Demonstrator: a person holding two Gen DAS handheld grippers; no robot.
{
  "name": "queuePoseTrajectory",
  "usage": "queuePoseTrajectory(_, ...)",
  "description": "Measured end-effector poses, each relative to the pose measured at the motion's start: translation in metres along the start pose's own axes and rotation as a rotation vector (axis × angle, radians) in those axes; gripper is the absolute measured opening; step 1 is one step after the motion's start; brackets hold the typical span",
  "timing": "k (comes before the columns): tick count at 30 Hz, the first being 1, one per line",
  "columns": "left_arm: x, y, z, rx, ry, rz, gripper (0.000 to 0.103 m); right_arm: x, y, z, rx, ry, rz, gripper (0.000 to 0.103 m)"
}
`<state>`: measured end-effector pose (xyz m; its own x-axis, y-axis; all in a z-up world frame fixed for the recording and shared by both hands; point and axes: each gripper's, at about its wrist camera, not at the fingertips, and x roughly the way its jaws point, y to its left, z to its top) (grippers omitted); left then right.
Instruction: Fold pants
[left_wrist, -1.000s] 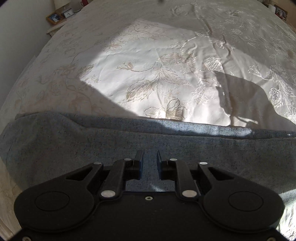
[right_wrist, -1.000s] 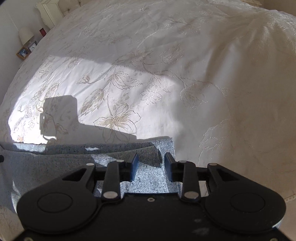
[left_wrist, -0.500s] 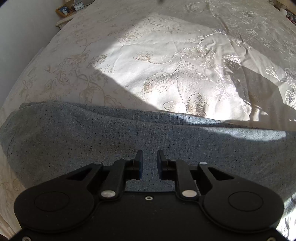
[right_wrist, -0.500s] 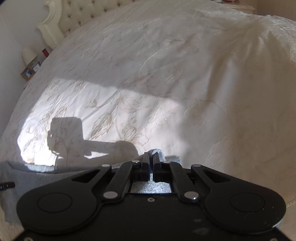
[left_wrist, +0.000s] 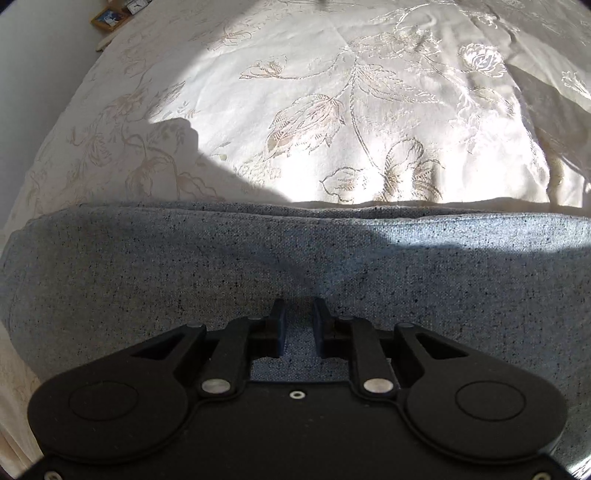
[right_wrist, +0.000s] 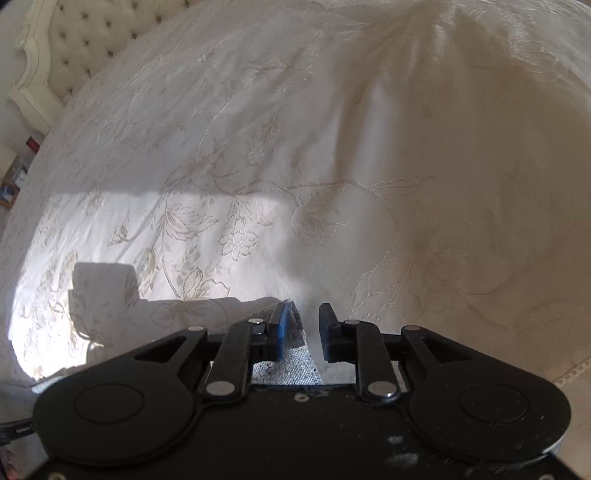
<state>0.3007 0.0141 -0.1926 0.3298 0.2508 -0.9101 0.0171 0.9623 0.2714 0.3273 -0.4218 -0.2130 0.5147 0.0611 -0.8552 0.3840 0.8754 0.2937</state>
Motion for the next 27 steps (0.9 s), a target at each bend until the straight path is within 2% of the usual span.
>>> queuePoseTrajectory(2,-0.009,0.001,-0.003,-0.018,-0.019,-0.003,0.025,-0.018,-0.011,-0.003,0.022,-0.008,0.019,0.022)
queuePoseTrajectory(5,-0.031,0.0,-0.013,-0.059,-0.047,-0.066,0.026,-0.039,-0.018,-0.018,-0.021,-0.009,0.024,0.023)
queuePoseTrajectory(8,-0.05,-0.007,-0.032,-0.056,-0.059,-0.101,0.026,-0.046,-0.024,-0.037,-0.058,0.033,0.035,0.024)
queuePoseTrajectory(12,-0.05,-0.013,-0.053,-0.049,-0.007,-0.127,0.026,-0.039,-0.029,-0.059,-0.051,0.081,0.07,0.025)
queuePoseTrajectory(14,-0.04,-0.017,-0.06,-0.04,0.034,-0.109,0.026,-0.033,-0.027,-0.064,-0.052,0.096,0.065,0.025)
queuePoseTrajectory(16,-0.033,-0.017,-0.062,-0.04,0.043,-0.104,0.026,-0.031,-0.022,-0.067,-0.059,0.106,0.076,0.025)
queuePoseTrajectory(17,-0.032,-0.017,-0.061,-0.038,0.047,-0.104,0.026,-0.034,-0.018,-0.067,-0.076,0.106,0.084,0.021)
queuePoseTrajectory(18,-0.032,-0.017,-0.059,-0.035,0.049,-0.102,0.026,-0.037,-0.012,-0.067,-0.104,0.106,0.104,0.004)
queuePoseTrajectory(19,-0.032,-0.017,-0.057,-0.032,0.049,-0.1,0.026,-0.041,-0.006,-0.066,-0.132,0.106,0.112,0.004)
queuePoseTrajectory(20,-0.033,-0.016,-0.056,-0.03,0.047,-0.101,0.026,-0.045,-0.002,-0.067,-0.154,0.099,0.107,0.004)
queuePoseTrajectory(23,-0.045,-0.008,-0.058,-0.044,0.037,-0.11,0.026,-0.051,0.004,-0.069,-0.226,0.069,-0.002,0.004)
queuePoseTrajectory(27,-0.066,0.016,-0.075,-0.058,-0.003,-0.091,0.026,-0.046,-0.012,-0.066,-0.175,0.084,-0.061,0.004)
